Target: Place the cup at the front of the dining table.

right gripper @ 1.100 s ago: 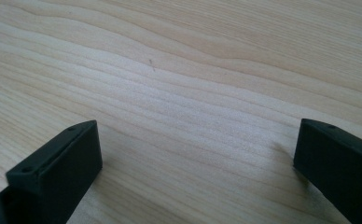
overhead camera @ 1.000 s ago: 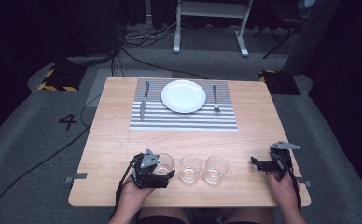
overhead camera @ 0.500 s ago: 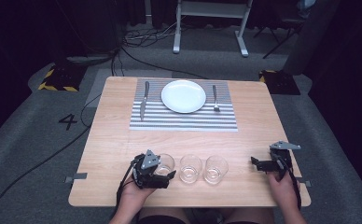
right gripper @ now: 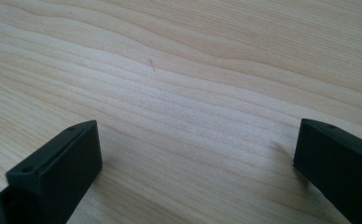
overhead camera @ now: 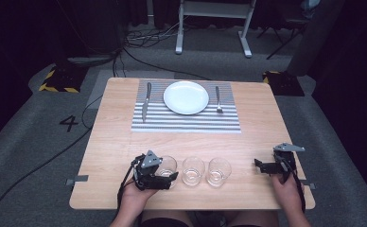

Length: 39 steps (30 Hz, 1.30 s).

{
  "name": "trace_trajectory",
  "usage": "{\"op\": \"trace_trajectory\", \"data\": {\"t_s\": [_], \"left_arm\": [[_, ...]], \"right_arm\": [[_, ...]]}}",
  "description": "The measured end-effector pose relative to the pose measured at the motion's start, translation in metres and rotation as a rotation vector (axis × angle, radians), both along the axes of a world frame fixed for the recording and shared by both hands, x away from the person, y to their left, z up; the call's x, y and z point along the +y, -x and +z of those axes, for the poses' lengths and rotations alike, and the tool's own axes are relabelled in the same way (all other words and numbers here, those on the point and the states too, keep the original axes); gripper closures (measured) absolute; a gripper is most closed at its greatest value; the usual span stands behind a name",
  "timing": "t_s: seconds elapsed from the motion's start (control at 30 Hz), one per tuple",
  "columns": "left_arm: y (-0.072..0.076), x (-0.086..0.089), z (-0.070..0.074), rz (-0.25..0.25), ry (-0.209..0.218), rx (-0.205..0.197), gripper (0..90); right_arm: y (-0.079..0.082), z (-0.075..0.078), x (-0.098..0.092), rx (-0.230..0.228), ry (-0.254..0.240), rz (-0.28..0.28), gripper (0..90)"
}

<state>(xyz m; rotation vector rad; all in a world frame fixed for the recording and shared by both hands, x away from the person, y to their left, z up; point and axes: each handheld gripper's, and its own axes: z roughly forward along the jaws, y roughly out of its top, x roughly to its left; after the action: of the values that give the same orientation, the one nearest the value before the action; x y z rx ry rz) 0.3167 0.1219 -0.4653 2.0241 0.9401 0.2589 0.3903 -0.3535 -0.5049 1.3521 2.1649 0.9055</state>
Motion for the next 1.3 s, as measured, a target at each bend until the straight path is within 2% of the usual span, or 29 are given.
{"op": "trace_trajectory", "data": {"t_s": [0.07,0.17,0.33,0.5,0.67,0.7,0.87,1.13,1.2,1.27,1.3], "left_arm": [[0.001,0.000,0.003,0.008,-0.011,-0.002,18.3],[0.001,0.001,0.006,0.018,0.001,-0.009,18.3],[0.001,0.004,0.014,0.025,-0.011,-0.021,18.3],[0.002,0.006,0.021,0.026,-0.009,-0.016,18.3],[0.002,0.007,0.029,0.041,-0.003,-0.036,18.3],[0.002,0.007,0.031,0.052,0.001,-0.038,18.4],[0.000,0.008,0.044,0.065,-0.022,-0.042,18.3],[-0.005,0.009,0.064,0.107,-0.003,-0.051,18.3],[-0.009,0.009,0.074,0.117,-0.013,-0.068,18.3],[-0.010,0.010,0.077,0.117,-0.012,-0.069,18.4],[-0.012,0.009,0.082,0.129,0.001,-0.074,18.4]], "right_arm": [[0.000,0.000,0.000,0.002,-0.001,-0.001,0.9],[0.000,0.000,0.000,0.004,-0.005,-0.002,0.9],[0.000,0.000,0.000,0.007,-0.002,0.003,0.8],[0.000,0.000,0.000,0.006,-0.001,0.005,0.8],[0.008,0.001,0.002,0.013,-0.007,-0.025,0.8],[0.009,0.000,0.001,0.005,0.001,-0.013,0.9],[0.009,0.000,0.001,0.009,-0.002,-0.010,0.9],[0.009,0.000,0.001,0.006,0.000,-0.009,0.8],[0.009,0.000,0.001,0.007,0.000,-0.009,0.8],[0.009,0.000,0.001,0.008,0.000,-0.008,0.8],[0.009,0.000,0.001,0.008,0.000,-0.008,0.8]]}}
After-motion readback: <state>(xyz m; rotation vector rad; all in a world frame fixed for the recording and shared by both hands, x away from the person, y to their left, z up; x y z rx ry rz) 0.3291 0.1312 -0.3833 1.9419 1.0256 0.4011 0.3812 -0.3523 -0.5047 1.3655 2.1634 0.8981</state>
